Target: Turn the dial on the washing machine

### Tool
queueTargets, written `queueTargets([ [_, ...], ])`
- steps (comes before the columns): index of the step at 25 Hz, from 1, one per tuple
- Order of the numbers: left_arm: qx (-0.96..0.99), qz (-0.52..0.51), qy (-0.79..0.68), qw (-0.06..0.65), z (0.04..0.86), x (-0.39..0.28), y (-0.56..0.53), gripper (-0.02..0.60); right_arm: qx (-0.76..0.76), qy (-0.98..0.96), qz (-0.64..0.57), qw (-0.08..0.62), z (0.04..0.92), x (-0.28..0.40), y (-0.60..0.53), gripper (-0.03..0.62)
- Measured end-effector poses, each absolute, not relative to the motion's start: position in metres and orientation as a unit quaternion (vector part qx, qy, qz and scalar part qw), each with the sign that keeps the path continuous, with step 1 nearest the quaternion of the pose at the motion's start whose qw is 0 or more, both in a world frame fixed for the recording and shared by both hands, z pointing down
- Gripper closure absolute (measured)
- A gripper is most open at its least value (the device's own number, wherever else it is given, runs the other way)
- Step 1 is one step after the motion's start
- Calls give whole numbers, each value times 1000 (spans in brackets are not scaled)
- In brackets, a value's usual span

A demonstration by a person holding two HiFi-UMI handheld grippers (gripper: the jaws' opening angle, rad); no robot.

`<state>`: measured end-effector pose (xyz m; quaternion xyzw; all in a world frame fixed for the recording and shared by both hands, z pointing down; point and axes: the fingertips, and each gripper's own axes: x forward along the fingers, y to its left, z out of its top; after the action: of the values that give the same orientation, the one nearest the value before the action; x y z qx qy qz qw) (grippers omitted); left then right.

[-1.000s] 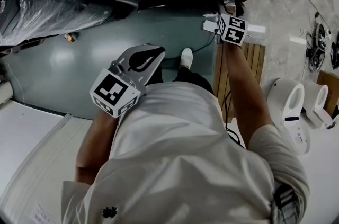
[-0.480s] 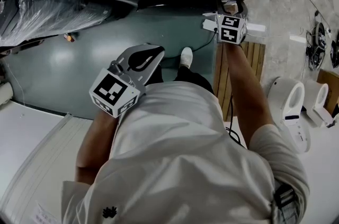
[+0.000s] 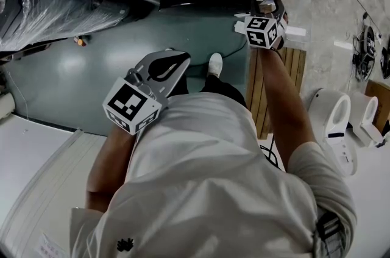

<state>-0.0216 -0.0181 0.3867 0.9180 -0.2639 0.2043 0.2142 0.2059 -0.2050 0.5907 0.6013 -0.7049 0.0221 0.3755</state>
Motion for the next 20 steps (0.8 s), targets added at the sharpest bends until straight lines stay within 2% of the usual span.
queueTargets([
  [6, 916, 204, -269, 214, 386, -27, -18, 522, 621, -701, 57, 347, 589, 208, -206, 330],
  [16, 917, 202, -269, 214, 387, -26, -16, 522, 639, -714, 169, 231, 579, 214, -208, 329],
  [20, 917, 201, -271, 214, 385, -26, -18, 522, 634, -721, 171, 224, 579, 214, -208, 329],
])
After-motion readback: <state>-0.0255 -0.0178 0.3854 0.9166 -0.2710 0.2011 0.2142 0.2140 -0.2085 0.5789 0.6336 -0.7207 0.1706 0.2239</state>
